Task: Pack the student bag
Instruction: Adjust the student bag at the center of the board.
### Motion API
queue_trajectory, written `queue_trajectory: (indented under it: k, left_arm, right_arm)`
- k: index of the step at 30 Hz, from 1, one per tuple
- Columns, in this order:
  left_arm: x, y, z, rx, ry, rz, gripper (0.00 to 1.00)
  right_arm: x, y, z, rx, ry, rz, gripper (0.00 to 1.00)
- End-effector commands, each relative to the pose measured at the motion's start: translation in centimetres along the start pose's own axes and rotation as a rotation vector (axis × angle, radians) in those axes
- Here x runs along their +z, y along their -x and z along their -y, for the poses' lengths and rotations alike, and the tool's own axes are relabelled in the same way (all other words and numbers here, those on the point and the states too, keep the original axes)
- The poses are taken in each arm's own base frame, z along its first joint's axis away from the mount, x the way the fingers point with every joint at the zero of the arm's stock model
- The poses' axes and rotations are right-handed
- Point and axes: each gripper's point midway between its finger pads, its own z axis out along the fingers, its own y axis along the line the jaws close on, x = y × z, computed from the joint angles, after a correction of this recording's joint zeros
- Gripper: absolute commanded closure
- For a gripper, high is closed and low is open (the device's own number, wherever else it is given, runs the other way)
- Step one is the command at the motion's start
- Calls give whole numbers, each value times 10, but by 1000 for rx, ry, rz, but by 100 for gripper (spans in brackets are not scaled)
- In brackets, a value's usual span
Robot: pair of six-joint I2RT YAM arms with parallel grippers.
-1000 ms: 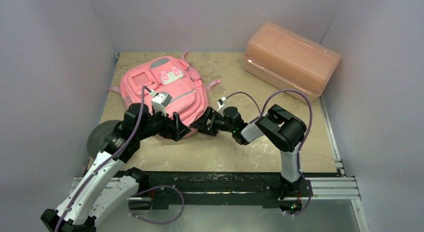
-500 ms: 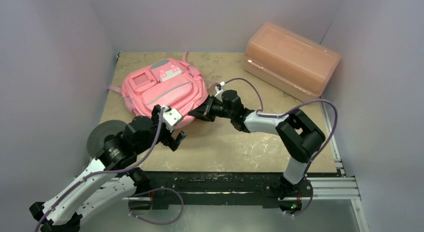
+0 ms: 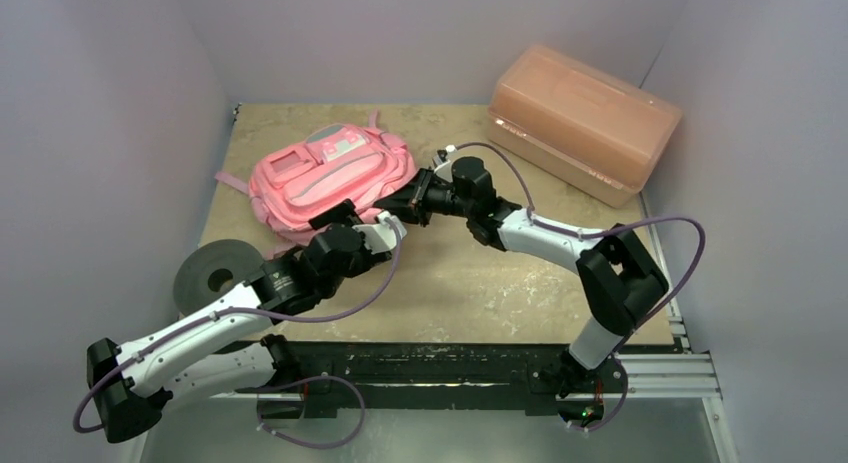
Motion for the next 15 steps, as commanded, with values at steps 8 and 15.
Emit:
queue_trajectory:
  k: [8,15]
  left_arm:
    - [-42,82,-111,-160,305,130,100]
    - [-68,122,-175,-467,305,179,100]
  right_arm:
    - [-87,-8,-188,-528,388,69,53]
    - [-162,71,-183,-942,-120,588,14]
